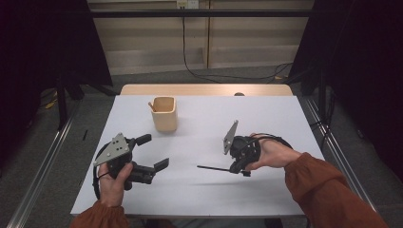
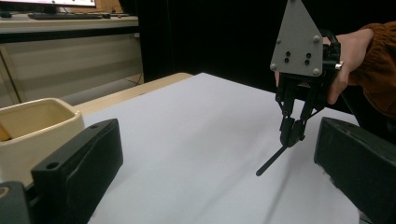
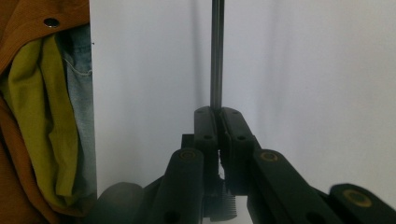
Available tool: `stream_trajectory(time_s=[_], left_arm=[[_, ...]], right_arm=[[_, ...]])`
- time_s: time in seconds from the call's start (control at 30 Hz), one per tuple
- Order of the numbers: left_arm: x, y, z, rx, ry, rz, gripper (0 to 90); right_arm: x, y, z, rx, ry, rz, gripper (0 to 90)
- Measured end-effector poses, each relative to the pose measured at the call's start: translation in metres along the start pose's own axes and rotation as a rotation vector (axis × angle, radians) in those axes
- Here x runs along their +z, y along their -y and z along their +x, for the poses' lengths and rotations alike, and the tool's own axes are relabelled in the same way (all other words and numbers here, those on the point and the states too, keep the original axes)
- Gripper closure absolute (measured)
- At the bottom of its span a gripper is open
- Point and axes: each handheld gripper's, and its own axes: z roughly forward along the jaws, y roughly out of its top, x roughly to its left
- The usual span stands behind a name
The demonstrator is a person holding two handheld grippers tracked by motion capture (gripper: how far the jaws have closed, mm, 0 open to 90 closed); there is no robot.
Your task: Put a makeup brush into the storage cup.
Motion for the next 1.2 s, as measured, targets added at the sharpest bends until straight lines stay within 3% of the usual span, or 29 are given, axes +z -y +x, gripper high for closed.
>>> stream_trajectory(time_s=[0.2,0.43,0.87,0.97,1.2], left_arm=[[0.012,-0.008,-0.001,0.006,0.03,0.0,1.2],[0.028,-0.013,-0.002,0.023,0.073,0.032,1.2],[0.063,-0.024,-0.006,0.06,0.193,0.153,1.7],[0.071,-0.026,-0.006,0.064,0.223,0.202,1.7],[0.087,-0.03,-0.011,0.077,0.263,0.249,2.0]], right_arm=[[0.0,-0.001,0.0,-0.002,-0.004,0.003,86.1],[-0.001,-0.004,0.0,-0.011,-0.008,-0.006,86.0],[0.002,-0.009,-0.001,-0.02,-0.02,0.005,86.1],[0.001,-0.008,-0.002,-0.019,-0.023,0.002,86.1],[0.002,-0.009,-0.003,-0.016,-0.031,0.008,86.1]])
